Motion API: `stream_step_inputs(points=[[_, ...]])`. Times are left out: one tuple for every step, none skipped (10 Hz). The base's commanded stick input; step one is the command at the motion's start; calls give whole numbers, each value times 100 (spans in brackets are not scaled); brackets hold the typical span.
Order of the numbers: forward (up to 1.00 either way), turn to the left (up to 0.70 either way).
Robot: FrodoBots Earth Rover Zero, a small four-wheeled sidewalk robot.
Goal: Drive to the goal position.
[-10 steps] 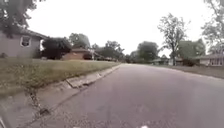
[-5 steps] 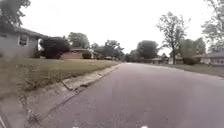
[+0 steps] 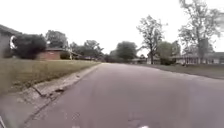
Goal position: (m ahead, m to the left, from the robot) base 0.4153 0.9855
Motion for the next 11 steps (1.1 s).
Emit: stream_step_inputs(points=[[50,0],[50,0],[50,0],[50,0],[50,0],[50,0],[50,0],[50,0],[50,0],[50,0],[50,0]])
